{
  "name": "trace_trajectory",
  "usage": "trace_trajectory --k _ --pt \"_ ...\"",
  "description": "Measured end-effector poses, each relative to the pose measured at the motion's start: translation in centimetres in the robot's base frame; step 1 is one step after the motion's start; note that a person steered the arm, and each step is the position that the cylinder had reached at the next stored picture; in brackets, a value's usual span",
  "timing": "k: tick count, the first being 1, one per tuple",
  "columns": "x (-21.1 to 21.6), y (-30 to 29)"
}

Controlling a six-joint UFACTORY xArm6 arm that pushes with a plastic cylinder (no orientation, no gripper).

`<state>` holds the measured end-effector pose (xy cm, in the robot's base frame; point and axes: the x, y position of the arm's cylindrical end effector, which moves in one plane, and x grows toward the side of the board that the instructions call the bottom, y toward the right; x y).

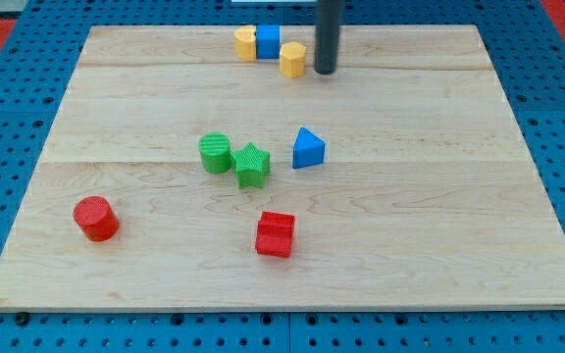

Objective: Move the blue triangle to the bottom left of the yellow heart

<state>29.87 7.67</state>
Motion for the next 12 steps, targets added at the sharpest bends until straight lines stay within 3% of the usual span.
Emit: trace_trajectory --k 1,2,3,4,7,10,12 --pt "4.0 5.7" --pt "11.0 6.3" --pt "17.1 4.3" --pt "17.8 -0.1" --pt "11.5 -8.2" --pt "0.9 -13.7" --pt "0.2 -13.9"
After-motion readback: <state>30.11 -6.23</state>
